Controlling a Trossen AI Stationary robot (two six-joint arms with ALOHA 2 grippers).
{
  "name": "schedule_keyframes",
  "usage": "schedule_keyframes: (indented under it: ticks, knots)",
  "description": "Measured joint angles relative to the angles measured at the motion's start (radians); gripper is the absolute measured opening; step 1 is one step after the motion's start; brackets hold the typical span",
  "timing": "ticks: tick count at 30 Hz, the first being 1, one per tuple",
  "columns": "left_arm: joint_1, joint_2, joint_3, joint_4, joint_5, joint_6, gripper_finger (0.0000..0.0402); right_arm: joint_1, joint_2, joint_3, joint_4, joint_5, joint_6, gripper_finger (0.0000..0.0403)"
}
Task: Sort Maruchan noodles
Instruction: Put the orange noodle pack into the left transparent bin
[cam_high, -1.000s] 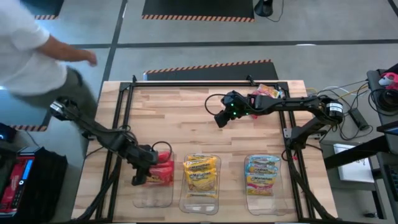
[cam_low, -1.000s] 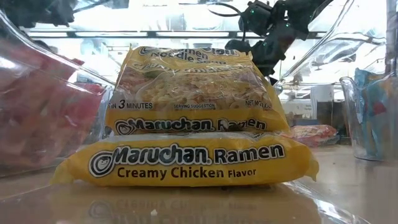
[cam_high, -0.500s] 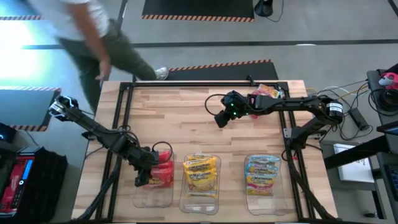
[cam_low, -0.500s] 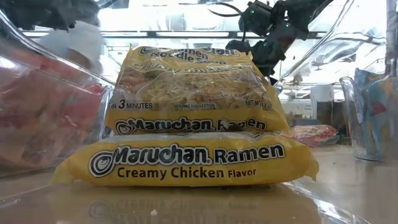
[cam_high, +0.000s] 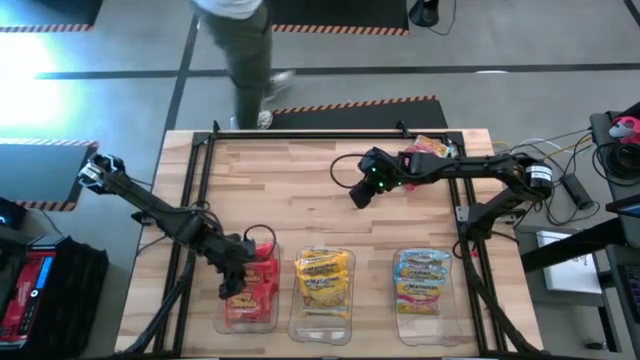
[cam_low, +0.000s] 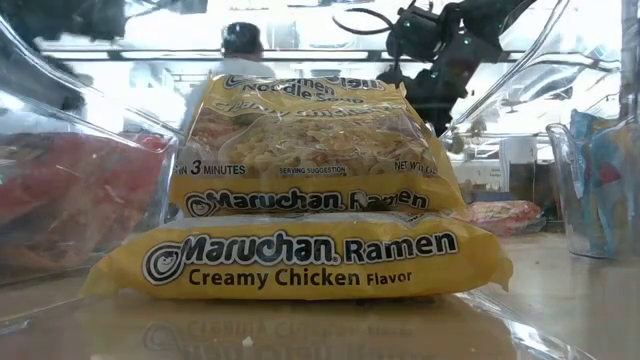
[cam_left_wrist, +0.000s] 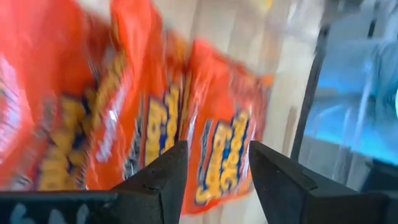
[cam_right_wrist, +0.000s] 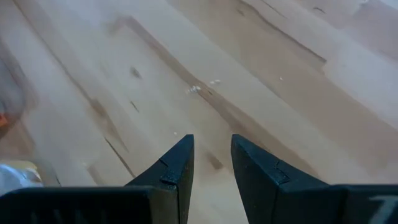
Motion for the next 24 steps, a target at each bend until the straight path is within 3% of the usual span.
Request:
schedule_keyframes:
  ticks: [5,10,19,24]
  knots:
    - [0.005,-0.012,0.076,-0.018,-0.153,0.041,0.0153,-0.05,-0.005,0.0,-0.086,0.002,-0.015,0.0098]
    - [0.043,-0.002,0.154,-0.145,-0.289,0.077,0.0153,-0.134,-0.005,0.0,-0.156,0.033,-0.054,0.0098]
    - [0.264,0.033,0.203,-0.155,-0.298,0.252,0.0153,-0.268,-0.009,0.0,-0.305,0.036,-0.248,0.0098]
    - [0.448,0.064,0.203,-0.049,-0.218,0.379,0.0153,-0.311,-0.009,0.0,-0.483,0.203,-0.359,0.0098]
